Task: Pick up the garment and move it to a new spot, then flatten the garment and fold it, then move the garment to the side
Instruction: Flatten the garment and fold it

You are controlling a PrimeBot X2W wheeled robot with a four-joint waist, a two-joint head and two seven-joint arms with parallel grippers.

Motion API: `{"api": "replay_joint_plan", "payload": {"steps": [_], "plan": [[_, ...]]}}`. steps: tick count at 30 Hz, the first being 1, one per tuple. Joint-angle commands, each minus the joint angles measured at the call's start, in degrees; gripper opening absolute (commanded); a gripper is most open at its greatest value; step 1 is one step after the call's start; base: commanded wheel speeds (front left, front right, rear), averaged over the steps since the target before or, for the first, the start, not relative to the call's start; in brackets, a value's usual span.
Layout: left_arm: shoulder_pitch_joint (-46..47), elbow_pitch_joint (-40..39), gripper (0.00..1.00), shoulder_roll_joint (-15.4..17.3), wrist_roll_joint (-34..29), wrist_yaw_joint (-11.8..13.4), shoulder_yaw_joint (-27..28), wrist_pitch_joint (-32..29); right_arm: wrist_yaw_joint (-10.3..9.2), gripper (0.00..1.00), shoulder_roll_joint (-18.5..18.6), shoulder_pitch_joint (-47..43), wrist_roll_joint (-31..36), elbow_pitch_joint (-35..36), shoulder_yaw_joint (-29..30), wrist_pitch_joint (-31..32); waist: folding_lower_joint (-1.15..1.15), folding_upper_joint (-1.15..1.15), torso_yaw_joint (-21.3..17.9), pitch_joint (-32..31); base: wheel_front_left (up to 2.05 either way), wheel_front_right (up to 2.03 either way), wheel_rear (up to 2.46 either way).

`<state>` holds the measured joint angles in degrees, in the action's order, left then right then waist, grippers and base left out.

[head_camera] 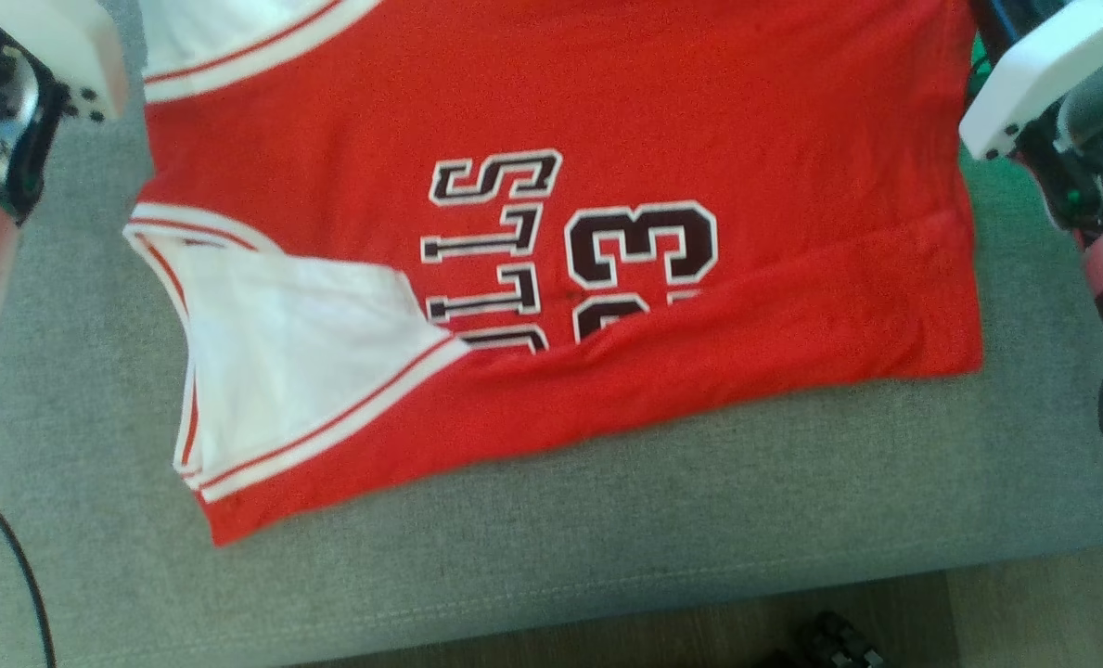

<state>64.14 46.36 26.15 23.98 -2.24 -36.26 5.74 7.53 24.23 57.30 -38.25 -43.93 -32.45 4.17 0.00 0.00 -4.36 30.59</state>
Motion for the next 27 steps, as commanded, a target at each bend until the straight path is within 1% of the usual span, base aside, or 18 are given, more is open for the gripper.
{"api": "replay_joint_plan", "payload": {"steps": [1, 2, 4, 9, 15, 20, 27], "plan": [[4.4, -0.8, 0.00, 2.8, 0.5, 1.4, 3.1, 1.6, -0.04, 0.00, 0.4, 1.3, 0.6, -0.1, 0.0, -1.6, 0.00, 0.00, 0.0, 0.0, 0.00, 0.00, 0.00], [4.6, -0.6, 0.00, 2.6, 0.7, 1.9, 3.4, 2.4, -0.04, 0.00, 0.1, 1.7, 0.6, -0.8, 0.0, -2.0, 0.00, 0.00, 0.0, 0.0, 0.00, 0.00, 0.00], [4.5, 0.1, 0.00, 2.0, 0.9, 2.0, 3.4, 3.2, -0.04, 0.00, -0.3, 2.2, 0.5, -2.1, -0.2, -2.5, 0.00, 0.00, 0.1, -0.1, 0.00, 0.00, 0.00], [4.1, 1.1, 0.00, 1.5, 1.1, 1.3, 2.8, 4.6, -0.04, 0.00, -1.0, 2.9, 0.2, -3.6, -1.8, -3.8, 0.00, 0.00, 0.1, -0.1, 0.00, 0.00, 0.00], [2.7, 0.3, 0.00, 2.1, 1.4, 0.3, 2.5, 6.3, -0.04, 0.00, 0.0, 1.7, -0.9, -3.4, -3.0, -6.1, 0.00, 0.00, 0.3, -0.9, 0.00, 0.00, 0.00], [-0.7, -2.5, 0.00, 3.5, 1.1, -0.9, 1.4, 7.2, -0.04, 0.00, 2.0, -0.8, -3.3, -2.7, -3.1, -8.8, 0.00, 0.00, 1.0, -2.7, 0.00, 0.00, 0.00], [-7.1, -8.6, 0.00, 7.0, 0.7, -1.7, -0.7, 6.8, -0.04, 0.00, 5.0, -5.2, -6.5, 0.4, -4.6, -10.1, 0.00, 0.00, 1.5, -5.3, 0.00, 0.00, 0.00]]}}
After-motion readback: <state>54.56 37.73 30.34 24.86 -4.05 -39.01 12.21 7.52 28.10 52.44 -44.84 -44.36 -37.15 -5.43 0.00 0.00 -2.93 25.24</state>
